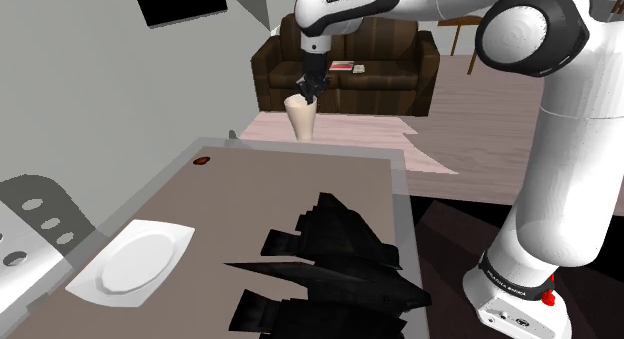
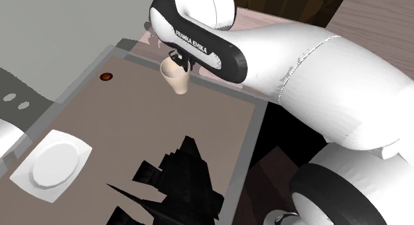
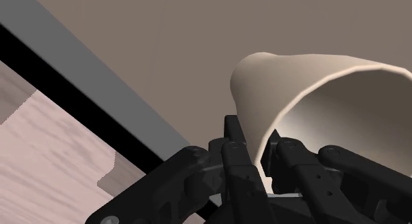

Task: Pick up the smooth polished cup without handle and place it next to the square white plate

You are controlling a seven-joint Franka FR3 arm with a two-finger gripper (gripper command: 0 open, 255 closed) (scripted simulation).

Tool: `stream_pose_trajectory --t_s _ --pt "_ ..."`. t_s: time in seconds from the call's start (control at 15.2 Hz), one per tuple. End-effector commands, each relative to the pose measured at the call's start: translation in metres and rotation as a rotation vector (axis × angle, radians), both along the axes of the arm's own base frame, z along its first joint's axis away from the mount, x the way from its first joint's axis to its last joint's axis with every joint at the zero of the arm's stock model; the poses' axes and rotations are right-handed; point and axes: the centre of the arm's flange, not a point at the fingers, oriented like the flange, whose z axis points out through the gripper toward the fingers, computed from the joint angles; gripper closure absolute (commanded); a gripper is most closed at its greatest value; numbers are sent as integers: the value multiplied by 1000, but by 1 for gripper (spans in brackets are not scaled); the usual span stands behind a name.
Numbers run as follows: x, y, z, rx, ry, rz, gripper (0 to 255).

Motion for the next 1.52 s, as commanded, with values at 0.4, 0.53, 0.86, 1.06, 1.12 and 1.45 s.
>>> stream_pose_trajectory --t_s 0.4,0.53,0.86,1.06,1.12,1.45 --pt "-1 1 43 0 0 0 255" --pt "2 26 35 0 0 0 255" --pt "7 89 17 0 0 0 255" --pt "10 127 6 0 0 0 255" --pt "12 140 2 0 0 0 255" --pt "17 203 -16 0 0 0 255"
